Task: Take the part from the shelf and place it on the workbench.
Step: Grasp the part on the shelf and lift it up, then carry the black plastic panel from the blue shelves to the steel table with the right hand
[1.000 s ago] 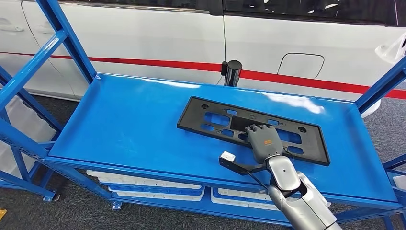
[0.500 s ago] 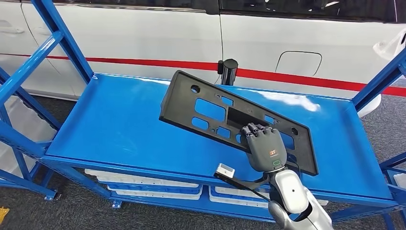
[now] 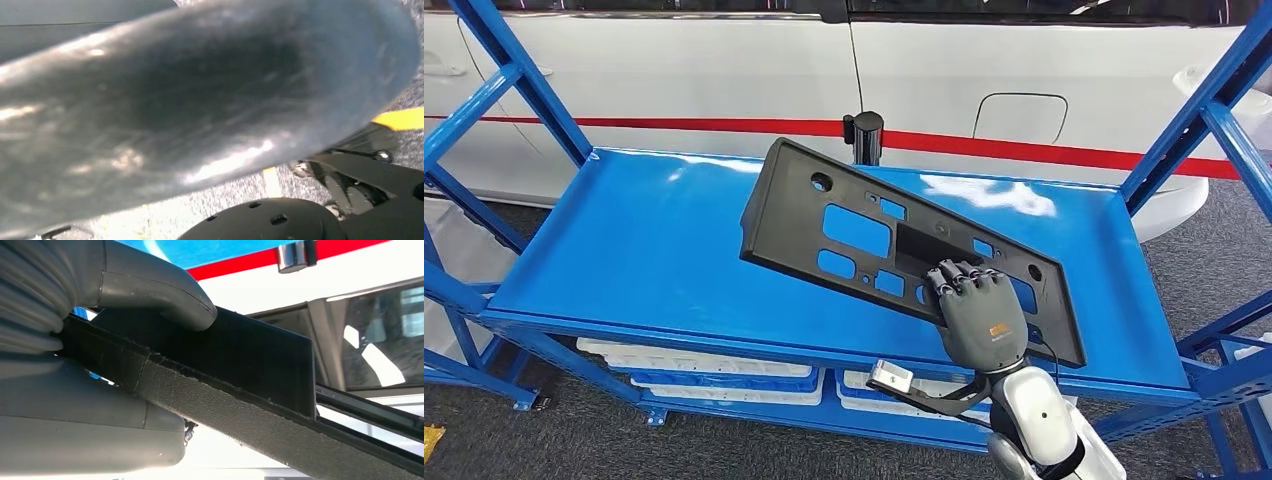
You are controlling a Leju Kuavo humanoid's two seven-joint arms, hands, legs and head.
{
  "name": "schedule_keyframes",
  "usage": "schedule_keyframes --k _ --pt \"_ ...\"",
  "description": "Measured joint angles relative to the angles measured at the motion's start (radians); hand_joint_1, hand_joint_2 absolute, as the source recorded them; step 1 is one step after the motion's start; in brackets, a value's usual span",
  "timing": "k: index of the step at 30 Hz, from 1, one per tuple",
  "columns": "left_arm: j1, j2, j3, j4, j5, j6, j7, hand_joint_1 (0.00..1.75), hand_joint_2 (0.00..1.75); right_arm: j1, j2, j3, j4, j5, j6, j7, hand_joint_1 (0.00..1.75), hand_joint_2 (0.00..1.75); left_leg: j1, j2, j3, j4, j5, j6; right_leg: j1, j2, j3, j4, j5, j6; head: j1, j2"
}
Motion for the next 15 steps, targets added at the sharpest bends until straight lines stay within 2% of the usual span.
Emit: schedule_keyframes --k 3,4,5,6,8,9,10,12,13,14,15 --pt "-0.002 0.000 0.003 0.000 0.000 0.000 0.000 0.00 0.00 0.004 -0.002 0.005 -0.007 0.010 0.000 -0.006 1.75 1.75 -0.007 -0.001 0.130 -0.193 0.061 0.018 0.007 0.000 -0.006 0.001 0.008 0.005 0.000 0.000" --pt "-0.003 0.000 0.004 0.000 0.000 0.000 0.000 0.00 0.00 0.003 -0.003 0.008 -0.008 0.013 0.000 -0.007 1.75 1.75 -0.012 -0.001 0.153 -0.234 0.068 0.021 0.009 -0.001 -0.007 0.002 0.011 0.010 0.001 0.000" --pt "-0.003 0.000 0.004 0.000 0.000 0.000 0.001 0.00 0.00 0.003 -0.004 0.012 -0.009 0.016 0.000 -0.008 1.75 1.75 -0.017 -0.002 0.160 -0.251 0.069 0.022 0.008 -0.001 -0.009 0.002 0.015 0.016 0.001 0.000" --pt "-0.003 0.000 0.004 0.000 0.000 0.000 0.001 0.00 0.00 0.002 -0.005 0.016 -0.010 0.019 0.000 -0.009 1.75 1.75 -0.022 -0.001 0.158 -0.254 0.075 0.024 0.007 -0.002 -0.011 0.002 0.020 0.023 0.001 0.000" --pt "-0.004 -0.002 0.005 0.000 0.000 -0.001 0.002 0.00 0.00 0.003 -0.008 0.024 -0.010 0.020 -0.001 -0.010 1.75 1.75 -0.022 0.001 0.149 -0.263 0.090 0.035 0.006 -0.003 -0.023 0.010 0.016 0.034 0.001 0.000" --pt "-0.005 -0.002 0.006 0.000 0.000 -0.001 0.003 0.00 0.00 0.002 -0.010 0.027 -0.011 0.015 -0.001 -0.012 1.75 1.75 -0.021 0.002 0.142 -0.268 0.101 0.043 0.006 -0.003 -0.035 0.030 -0.003 0.033 0.003 0.000" --pt "-0.006 -0.003 0.007 0.000 0.000 -0.002 0.003 0.00 0.00 0.002 -0.011 0.029 -0.011 0.009 -0.001 -0.013 1.75 1.75 -0.019 0.004 0.131 -0.272 0.111 0.049 0.006 -0.003 -0.055 0.073 -0.035 0.028 0.004 0.000" --pt "-0.007 -0.003 0.008 0.000 0.000 -0.002 0.003 0.00 0.00 0.002 -0.013 0.036 -0.011 -0.007 -0.001 -0.015 1.75 1.75 -0.020 0.005 0.105 -0.271 0.130 0.056 0.006 -0.003 -0.102 0.203 -0.112 0.020 0.007 0.000" --pt "-0.007 -0.003 0.008 0.000 0.000 -0.002 0.003 0.00 0.00 0.002 -0.014 0.040 -0.011 -0.012 -0.001 -0.016 1.75 1.75 -0.021 0.005 0.092 -0.271 0.139 0.056 0.006 -0.003 -0.116 0.261 -0.136 0.022 0.006 0.000" --pt "-0.007 -0.003 0.008 0.000 0.000 -0.002 0.003 0.00 0.00 0.002 -0.015 0.043 -0.011 -0.014 -0.001 -0.016 1.75 1.75 -0.021 0.005 0.080 -0.271 0.148 0.055 0.006 -0.003 -0.115 0.287 -0.141 0.029 0.006 0.000" --pt "-0.007 -0.003 0.008 0.000 0.000 -0.002 0.003 0.00 0.00 0.002 -0.016 0.046 -0.011 -0.016 -0.001 -0.016 1.75 1.75 -0.021 0.005 0.069 -0.271 0.157 0.054 0.006 -0.003 -0.093 0.272 -0.129 0.039 0.006 0.000"
